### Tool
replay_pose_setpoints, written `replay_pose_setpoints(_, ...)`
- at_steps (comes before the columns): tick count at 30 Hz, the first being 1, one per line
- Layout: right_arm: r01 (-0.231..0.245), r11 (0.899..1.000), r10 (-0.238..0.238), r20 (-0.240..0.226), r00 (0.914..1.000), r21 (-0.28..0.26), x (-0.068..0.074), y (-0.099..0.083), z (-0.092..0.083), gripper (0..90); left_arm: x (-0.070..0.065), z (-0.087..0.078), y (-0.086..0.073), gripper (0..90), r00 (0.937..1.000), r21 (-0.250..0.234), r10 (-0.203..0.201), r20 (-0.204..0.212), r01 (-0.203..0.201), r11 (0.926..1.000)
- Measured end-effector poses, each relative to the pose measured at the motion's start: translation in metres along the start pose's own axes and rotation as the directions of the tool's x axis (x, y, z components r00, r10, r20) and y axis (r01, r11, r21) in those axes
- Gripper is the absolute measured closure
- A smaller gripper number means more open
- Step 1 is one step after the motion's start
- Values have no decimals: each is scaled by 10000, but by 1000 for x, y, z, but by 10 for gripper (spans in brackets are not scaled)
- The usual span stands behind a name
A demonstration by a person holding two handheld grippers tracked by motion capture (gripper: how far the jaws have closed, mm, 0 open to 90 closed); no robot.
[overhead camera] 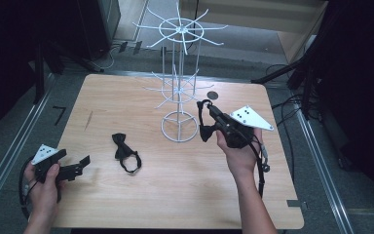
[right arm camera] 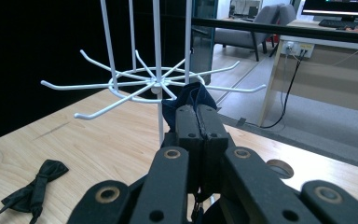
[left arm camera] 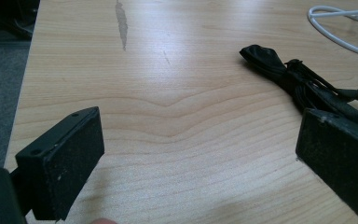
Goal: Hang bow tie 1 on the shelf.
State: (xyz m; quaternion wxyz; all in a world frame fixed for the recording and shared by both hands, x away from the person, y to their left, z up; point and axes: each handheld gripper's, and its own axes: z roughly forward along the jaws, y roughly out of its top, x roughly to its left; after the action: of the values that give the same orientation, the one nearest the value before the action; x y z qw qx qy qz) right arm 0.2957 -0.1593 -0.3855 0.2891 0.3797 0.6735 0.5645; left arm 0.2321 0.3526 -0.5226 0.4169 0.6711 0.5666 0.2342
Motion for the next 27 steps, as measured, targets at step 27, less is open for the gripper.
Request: replay_pose_setpoints(27,-955,9948,956,-24,9954,353,-23,-5,11,900,0,0,0,14,10000,-8,-47,52,47,10000)
